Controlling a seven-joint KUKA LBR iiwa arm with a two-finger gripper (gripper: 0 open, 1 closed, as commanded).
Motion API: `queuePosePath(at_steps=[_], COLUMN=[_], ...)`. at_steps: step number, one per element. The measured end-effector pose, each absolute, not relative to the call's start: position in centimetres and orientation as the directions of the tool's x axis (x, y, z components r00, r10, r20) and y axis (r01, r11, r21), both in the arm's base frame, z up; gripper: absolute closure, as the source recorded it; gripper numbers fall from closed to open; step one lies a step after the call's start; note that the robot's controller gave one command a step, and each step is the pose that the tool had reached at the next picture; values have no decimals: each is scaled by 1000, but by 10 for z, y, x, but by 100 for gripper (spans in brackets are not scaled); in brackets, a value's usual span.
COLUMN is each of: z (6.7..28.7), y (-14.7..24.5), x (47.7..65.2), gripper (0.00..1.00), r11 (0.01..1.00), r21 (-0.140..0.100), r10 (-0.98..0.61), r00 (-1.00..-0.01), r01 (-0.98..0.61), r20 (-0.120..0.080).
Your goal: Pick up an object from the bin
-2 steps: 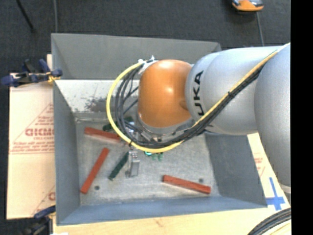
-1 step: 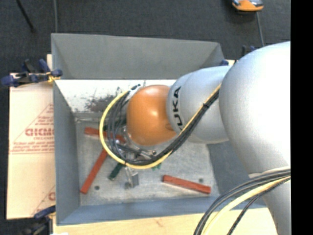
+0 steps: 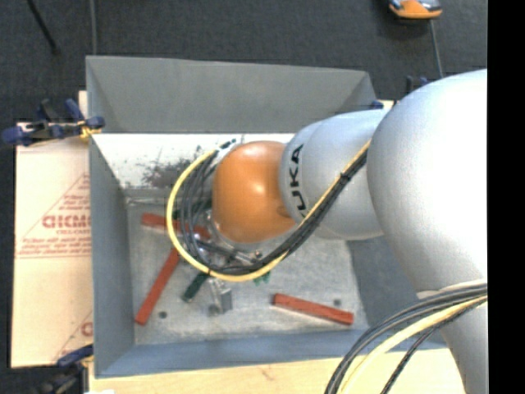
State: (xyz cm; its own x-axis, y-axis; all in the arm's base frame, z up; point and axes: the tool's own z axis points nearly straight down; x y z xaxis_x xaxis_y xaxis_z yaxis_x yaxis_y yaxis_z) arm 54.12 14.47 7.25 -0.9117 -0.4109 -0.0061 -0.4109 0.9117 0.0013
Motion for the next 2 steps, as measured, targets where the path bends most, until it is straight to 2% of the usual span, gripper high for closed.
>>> queuePosePath(at_steps=[2], z=[74], y=[145], x=[544], gripper=[0], r11=[917], r21=[2], r10=[-398], r00=[-917], r01=[-398], r20=[-9])
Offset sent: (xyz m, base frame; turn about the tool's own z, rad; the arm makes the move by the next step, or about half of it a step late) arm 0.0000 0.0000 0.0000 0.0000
